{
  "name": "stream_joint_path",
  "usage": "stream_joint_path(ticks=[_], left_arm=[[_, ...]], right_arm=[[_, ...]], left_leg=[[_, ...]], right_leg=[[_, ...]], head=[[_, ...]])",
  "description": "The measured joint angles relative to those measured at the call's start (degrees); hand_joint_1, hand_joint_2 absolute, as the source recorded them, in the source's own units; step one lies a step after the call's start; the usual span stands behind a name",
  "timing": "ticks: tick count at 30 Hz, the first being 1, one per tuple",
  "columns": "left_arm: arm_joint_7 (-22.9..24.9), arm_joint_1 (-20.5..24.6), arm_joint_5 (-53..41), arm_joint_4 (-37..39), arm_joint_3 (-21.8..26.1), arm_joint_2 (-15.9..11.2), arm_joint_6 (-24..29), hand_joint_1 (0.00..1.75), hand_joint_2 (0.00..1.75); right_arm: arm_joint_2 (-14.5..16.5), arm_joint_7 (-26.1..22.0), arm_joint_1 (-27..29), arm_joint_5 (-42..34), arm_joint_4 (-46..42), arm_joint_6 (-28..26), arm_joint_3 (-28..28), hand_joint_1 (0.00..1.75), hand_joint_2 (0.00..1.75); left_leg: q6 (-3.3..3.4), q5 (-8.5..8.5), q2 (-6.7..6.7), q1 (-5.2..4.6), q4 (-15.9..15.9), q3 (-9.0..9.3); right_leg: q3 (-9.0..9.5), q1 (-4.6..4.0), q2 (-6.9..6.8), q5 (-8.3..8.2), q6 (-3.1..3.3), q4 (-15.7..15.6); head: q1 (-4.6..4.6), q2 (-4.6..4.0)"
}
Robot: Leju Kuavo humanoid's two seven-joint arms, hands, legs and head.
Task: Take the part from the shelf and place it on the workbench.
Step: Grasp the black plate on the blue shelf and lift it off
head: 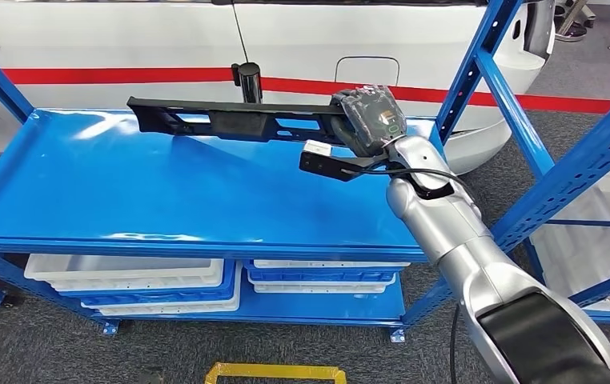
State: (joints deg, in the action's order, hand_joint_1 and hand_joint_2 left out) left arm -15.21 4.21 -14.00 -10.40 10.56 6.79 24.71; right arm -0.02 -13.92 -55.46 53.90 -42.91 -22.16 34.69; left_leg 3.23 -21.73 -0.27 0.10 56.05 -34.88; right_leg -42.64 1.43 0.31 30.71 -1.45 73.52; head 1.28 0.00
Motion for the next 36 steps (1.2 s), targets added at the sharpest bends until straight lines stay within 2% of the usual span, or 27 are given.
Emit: stream_joint_path(ticks=[1,3,4,5,6,9,10,11,13,14,15,16,17,19,20,21,24,25,26,28,29,30,31,32,34,35,36], left_arm=[[0.0,0.0,0.0,0.0,0.0,0.01,-0.01,0.0,1.75],[0.0,0.0,0.0,0.0,0.0,0.02,-0.02,0.0,1.75],[0.0,0.02,0.0,-0.01,0.0,0.02,-0.02,0.0,1.75],[0.0,0.03,-0.02,-0.02,0.0,0.01,-0.03,0.0,1.75],[0.0,0.04,-0.05,-0.03,0.0,0.01,-0.03,0.0,1.75],[0.0,0.01,-0.15,-0.04,0.0,-0.04,-0.02,0.0,1.75],[0.0,0.01,-0.19,-0.04,0.0,-0.07,-0.02,0.0,1.75],[0.0,0.01,-0.22,-0.04,0.0,-0.09,-0.02,0.0,1.75],[0.01,0.01,-0.25,-0.04,0.0,-0.09,-0.02,0.0,1.75],[0.02,0.01,-0.25,-0.04,0.0,-0.08,-0.03,0.0,1.75],[0.04,0.0,-0.25,-0.04,0.0,-0.08,-0.03,0.0,1.75],[0.06,0.0,-0.25,-0.04,0.0,-0.09,-0.04,0.0,1.75],[0.08,0.01,-0.26,-0.04,0.0,-0.1,-0.04,0.0,1.75],[0.09,0.09,-0.29,-0.08,0.0,-0.17,-0.04,0.0,1.75],[0.08,0.15,-0.31,-0.1,0.0,-0.22,-0.04,0.0,1.75],[0.08,0.19,-0.34,-0.12,0.0,-0.26,-0.05,0.0,1.75],[0.09,0.24,-0.41,-0.13,0.0,-0.27,-0.08,0.0,1.75],[0.09,0.27,-0.42,-0.13,0.01,-0.24,-0.08,0.0,1.75],[0.09,0.32,-0.44,-0.14,0.01,-0.21,-0.08,0.0,1.75],[0.09,0.39,-0.48,-0.15,0.02,-0.18,-0.1,0.0,1.75],[0.09,0.4,-0.5,-0.15,0.02,-0.18,-0.12,0.0,1.75],[0.09,0.4,-0.51,-0.15,0.02,-0.16,-0.14,0.0,1.75],[0.09,0.4,-0.51,-0.15,0.02,-0.13,-0.14,0.0,1.75],[0.09,0.39,-0.51,-0.15,0.02,-0.09,-0.15,0.0,1.75],[0.08,0.39,-0.51,-0.15,0.02,-0.03,-0.17,0.0,1.75],[0.08,0.41,-0.52,-0.15,0.02,-0.02,-0.17,0.0,1.75],[0.07,0.42,-0.54,-0.15,0.02,-0.03,-0.17,0.0,1.75]], right_arm=[[-0.07,0.0,0.14,-0.01,-0.01,0.0,-0.01,1.75,1.75],[-0.17,0.0,0.16,0.0,-0.09,0.0,-0.05,1.75,1.75],[-0.18,0.0,0.11,0.0,-0.19,0.02,-0.07,1.75,1.75],[-0.2,0.0,0.1,-0.01,-0.33,0.05,-0.08,1.75,1.75],[-0.23,0.0,0.14,-0.01,-0.45,0.12,-0.1,1.75,1.75],[-0.4,0.0,0.33,-0.01,-0.68,0.47,-0.13,1.75,1.75],[-0.42,0.01,0.35,0.0,-0.8,0.56,-0.13,1.75,1.75],[-0.4,0.01,0.37,0.01,-0.92,0.63,-0.13,1.75,1.75],[-0.4,0.03,0.49,0.03,-1.07,0.66,-0.13,1.75,1.75],[-0.4,0.04,0.62,0.05,-1.07,0.68,-0.13,1.75,1.75],[-0.4,0.06,0.79,0.07,-1.07,0.68,-0.13,1.75,1.75],[-0.4,0.08,0.95,0.09,-1.07,0.69,-0.13,1.75,1.75],[-0.4,0.09,1.05,0.12,-1.1,0.69,-0.13,1.75,1.75],[-0.41,0.14,1.06,0.22,-1.33,0.68,-0.17,1.75,1.75],[-0.43,0.2,1.01,0.3,-1.46,0.68,-0.19,1.75,1.75],[-0.43,0.28,0.98,0.4,-1.57,0.69,-0.2,1.75,1.75],[-0.44,0.51,1.01,0.61,-1.74,0.72,-0.21,1.75,1.75],[-0.5,0.58,0.99,0.66,-1.79,0.72,-0.21,1.75,1.75],[-0.6,0.62,0.94,0.71,-1.84,0.73,-0.22,1.75,1.75],[-0.85,0.68,1.04,0.8,-1.86,0.74,-0.23,1.75,1.75],[-0.94,0.68,1.21,0.82,-1.86,0.74,-0.23,1.75,1.75],[-1.02,0.68,1.41,0.83,-1.86,0.74,-0.22,1.75,1.75],[-1.05,0.68,1.56,0.83,-1.86,0.74,-0.22,1.75,1.75],[-1.08,0.69,1.63,0.84,-1.86,0.74,-0.22,1.75,1.75],[-1.14,0.7,1.58,0.87,-1.99,0.74,-0.4,1.75,1.75],[-1.15,0.7,1.57,0.9,-2.14,0.74,-0.55,1.75,1.75],[-1.2,0.7,1.56,0.92,-2.29,0.73,-0.75,1.75,1.75]], left_leg=[[-0.09,0.05,-0.06,0.01,0.05,-0.03],[-0.45,0.02,-0.13,0.03,0.42,-0.16],[-0.77,-0.1,-0.13,-0.07,0.8,-0.39],[-1.15,-0.18,-0.1,-0.15,1.15,-0.64],[-1.55,-0.2,-0.07,-0.16,1.41,-0.88],[-2.52,-0.32,-0.04,0.3,1.87,-1.35],[-2.85,-1.33,-0.02,0.46,2.97,-1.8],[-3.21,-3.08,0.0,0.6,5.26,-2.68],[-3.86,-7.69,0.05,0.8,12.82,-5.51],[-4.06,-9.32,0.05,0.88,16.31,-6.76],[-4.11,-9.96,0.06,0.94,18.12,-7.19],[-4.01,-9.48,0.06,0.97,17.56,-6.42],[-3.76,-8.16,0.06,0.98,14.81,-4.48],[-2.9,-5.53,0.08,0.78,6.65,0.65],[-2.45,-4.83,0.11,0.57,3.82,2.29],[-2.08,-4.6,0.14,0.34,2.32,3.02],[-1.15,-3.55,0.31,0.09,1.41,2.81],[-0.76,-2.88,0.42,0.18,0.84,2.77],[-0.38,-2.17,0.53,0.3,0.28,2.61],[0.1,-1.16,0.64,0.35,-0.15,1.77],[0.15,-0.76,0.65,0.33,-0.14,1.18],[0.07,-0.37,0.65,0.33,-0.12,0.6],[-0.07,0.01,0.64,0.34,-0.08,0.04],[-0.28,0.37,0.63,0.37,-0.02,-0.46],[-0.81,0.9,0.6,0.32,0.39,-1.38],[-1.14,1.11,0.61,0.25,0.67,-1.82],[-1.44,1.29,0.61,0.14,1.03,-2.19]], right_leg=[[0.82,0.0,-0.01,-0.74,-0.41,-1.37],[5.1,0.18,-0.16,-3.58,-1.17,-9.4],[7.14,0.17,-0.2,-4.85,-1.22,-13.21],[8.35,0.16,-0.24,-5.67,-1.05,-15.68],[8.81,0.07,-0.23,-6.07,-0.73,-16.74],[8.58,0.07,-0.12,-6.75,0.41,-16.82],[8.53,0.2,-0.12,-6.96,0.8,-16.89],[8.45,0.35,-0.13,-7.16,1.16,-16.97],[8.13,0.21,-0.15,-7.41,1.65,-16.96],[7.91,0.1,-0.16,-7.56,1.81,-16.94],[7.7,-0.03,-0.16,-7.73,1.94,-16.93],[7.53,-0.14,-0.16,-7.89,1.99,-16.92],[7.42,-0.24,-0.14,-8.04,1.97,-16.91],[7.31,-0.49,-0.09,-8.38,1.74,-16.93],[7.23,-0.57,-0.1,-8.57,1.55,-16.95],[7.13,-0.63,-0.13,-8.79,1.28,-16.98],[6.76,-0.7,-0.26,-9.35,0.18,-17.23],[6.28,-0.77,-0.27,-8.78,0.06,-16.61],[5.37,-0.83,-0.27,-7.47,0.17,-14.8],[2.39,-0.74,-0.26,-3.14,0.7,-7.51],[0.97,-0.63,-0.26,-1.22,0.68,-3.4],[0.27,-0.49,-0.27,-0.08,0.38,-0.64],[0.66,-0.33,-0.28,0.14,-0.14,0.01],[2.35,-0.14,-0.3,-0.49,-0.77,-1.83],[8.16,0.2,-0.38,-2.31,-1.69,-10.29],[10.44,0.15,-0.3,-2.99,-1.7,-13.77],[11.7,0.06,-0.22,-3.24,-1.52,-16.01]], head=[[-0.03,0.0],[-0.08,-0.01],[-0.07,-0.01],[-0.03,-0.01],[-0.01,-0.01],[0.04,0.0],[0.1,-0.01],[0.19,-0.01],[0.32,-0.01],[0.33,0.0],[0.33,0.0],[0.33,-0.01],[0.33,-0.01],[0.28,-0.01],[0.28,0.0],[0.33,0.0],[0.54,0.0],[0.49,0.0],[0.42,0.0],[0.26,0.0],[0.21,0.0],[0.19,0.0],[0.17,0.0],[0.17,0.0],[0.14,0.0],[0.18,0.0],[0.13,-0.01]])
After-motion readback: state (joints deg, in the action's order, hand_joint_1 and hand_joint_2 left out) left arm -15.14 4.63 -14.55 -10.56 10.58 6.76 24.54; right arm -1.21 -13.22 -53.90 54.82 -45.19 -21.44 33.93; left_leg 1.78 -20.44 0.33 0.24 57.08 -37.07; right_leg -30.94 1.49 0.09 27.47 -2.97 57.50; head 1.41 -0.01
